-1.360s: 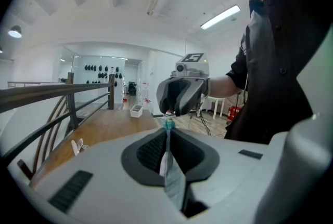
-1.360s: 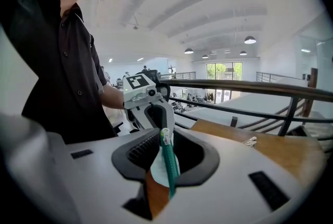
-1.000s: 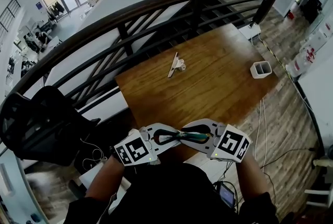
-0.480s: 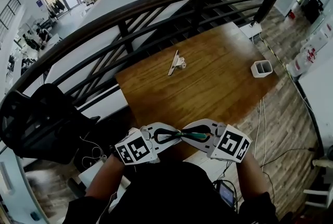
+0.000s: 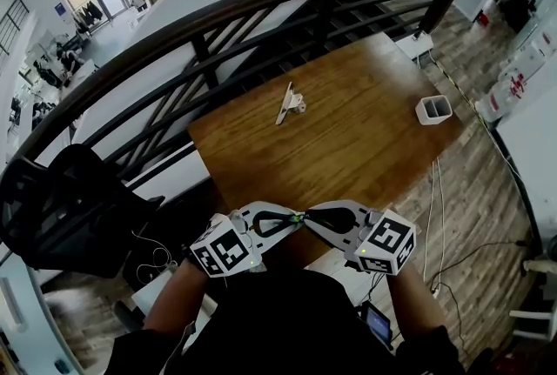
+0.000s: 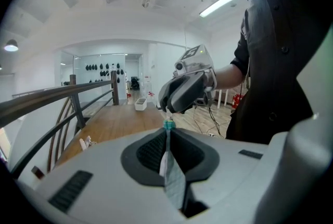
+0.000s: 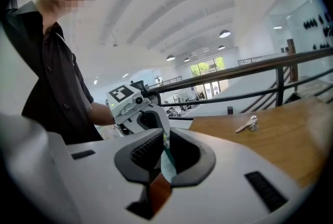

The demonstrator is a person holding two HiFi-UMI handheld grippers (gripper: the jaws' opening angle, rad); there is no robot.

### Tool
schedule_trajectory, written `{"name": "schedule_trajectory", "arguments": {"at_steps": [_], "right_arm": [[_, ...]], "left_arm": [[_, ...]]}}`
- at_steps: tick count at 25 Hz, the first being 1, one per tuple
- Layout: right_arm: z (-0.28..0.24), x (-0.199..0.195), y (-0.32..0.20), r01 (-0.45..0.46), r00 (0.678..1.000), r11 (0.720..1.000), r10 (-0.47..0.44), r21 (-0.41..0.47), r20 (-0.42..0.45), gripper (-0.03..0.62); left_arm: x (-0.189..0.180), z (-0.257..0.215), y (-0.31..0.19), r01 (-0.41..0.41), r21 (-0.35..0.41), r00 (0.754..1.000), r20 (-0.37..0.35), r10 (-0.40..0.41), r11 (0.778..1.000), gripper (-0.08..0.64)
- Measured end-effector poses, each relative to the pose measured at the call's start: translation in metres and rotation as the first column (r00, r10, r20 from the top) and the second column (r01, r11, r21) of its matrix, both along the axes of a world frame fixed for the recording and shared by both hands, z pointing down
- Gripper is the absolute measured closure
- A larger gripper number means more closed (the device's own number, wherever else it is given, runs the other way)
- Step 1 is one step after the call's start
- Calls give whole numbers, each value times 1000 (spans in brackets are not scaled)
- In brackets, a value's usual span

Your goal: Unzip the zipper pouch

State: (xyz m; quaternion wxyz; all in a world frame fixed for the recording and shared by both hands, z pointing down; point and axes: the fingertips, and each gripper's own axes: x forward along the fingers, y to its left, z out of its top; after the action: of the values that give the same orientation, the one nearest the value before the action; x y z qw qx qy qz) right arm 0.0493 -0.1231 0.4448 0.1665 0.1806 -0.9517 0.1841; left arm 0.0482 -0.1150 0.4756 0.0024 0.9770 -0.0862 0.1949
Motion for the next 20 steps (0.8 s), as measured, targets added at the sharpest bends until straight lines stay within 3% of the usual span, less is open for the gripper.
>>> {"name": "schedule_trajectory", "arguments": {"at_steps": [4,8,17,20], "right_arm": [[6,0,-3,-76,997,992,79,-96,21,565],[10,5,-9,-139,986,967,154,-212,57,572],[14,10,-10,-167,978,947,194,-274,76,589],[15,11,-11,-171,968,921,223,-349,115,591]], "left_arm": [[-1,5,-1,4,31,999,37,-6,1000,528],[-2,5,-3,20,40,999,34,-21,999,528],[-5,2,-5,35,67,999,34,-38,997,528],[-5,0,-4,37,89,998,40,-41,995,528]]}}
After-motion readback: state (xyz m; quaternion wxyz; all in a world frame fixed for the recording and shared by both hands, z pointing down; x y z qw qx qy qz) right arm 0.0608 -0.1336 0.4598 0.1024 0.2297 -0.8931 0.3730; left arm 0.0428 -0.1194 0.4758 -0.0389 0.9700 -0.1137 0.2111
